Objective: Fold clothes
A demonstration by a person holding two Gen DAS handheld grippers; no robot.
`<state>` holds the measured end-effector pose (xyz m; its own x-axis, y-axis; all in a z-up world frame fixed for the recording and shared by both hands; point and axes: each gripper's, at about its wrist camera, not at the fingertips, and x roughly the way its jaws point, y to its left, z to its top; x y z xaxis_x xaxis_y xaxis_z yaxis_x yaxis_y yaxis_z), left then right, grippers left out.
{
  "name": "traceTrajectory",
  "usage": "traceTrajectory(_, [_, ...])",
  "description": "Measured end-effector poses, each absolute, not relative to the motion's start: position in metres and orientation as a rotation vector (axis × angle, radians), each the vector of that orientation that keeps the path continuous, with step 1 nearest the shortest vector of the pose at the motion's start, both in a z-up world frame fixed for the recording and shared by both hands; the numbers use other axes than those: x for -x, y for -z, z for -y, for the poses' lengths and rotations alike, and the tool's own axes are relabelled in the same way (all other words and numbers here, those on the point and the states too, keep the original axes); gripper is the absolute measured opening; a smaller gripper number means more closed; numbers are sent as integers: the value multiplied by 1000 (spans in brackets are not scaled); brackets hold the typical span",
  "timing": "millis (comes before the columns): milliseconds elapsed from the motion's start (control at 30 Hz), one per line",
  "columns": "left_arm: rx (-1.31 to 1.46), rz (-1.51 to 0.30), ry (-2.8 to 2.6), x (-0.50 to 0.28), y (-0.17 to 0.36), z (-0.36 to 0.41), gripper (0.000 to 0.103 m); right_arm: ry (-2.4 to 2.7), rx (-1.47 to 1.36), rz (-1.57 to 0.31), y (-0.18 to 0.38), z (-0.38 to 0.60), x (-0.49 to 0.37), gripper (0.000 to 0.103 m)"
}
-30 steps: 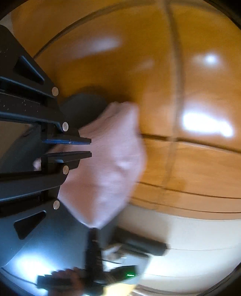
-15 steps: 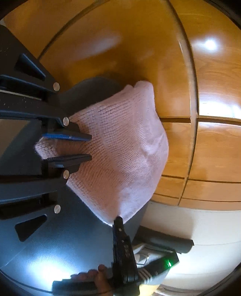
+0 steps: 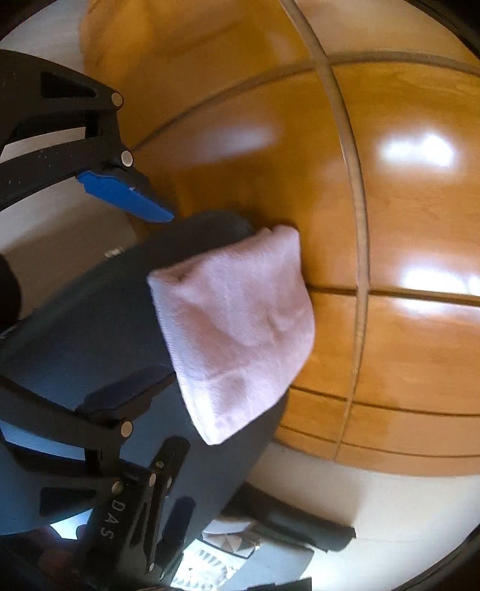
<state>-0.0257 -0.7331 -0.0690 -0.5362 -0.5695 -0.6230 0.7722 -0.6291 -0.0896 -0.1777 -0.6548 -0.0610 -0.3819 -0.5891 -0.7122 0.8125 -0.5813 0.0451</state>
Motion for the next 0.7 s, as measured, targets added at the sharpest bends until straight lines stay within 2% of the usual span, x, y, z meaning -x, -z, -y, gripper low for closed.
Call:
traceTrajectory(167, [-739, -501, 2125, 12, 64, 726, 83, 2064, -864, -441, 50, 649, 164, 88])
traceTrajectory(700, [-675, -429, 2039, -3, 52, 722, 83, 2052, -843, -499, 45, 662, 149, 88])
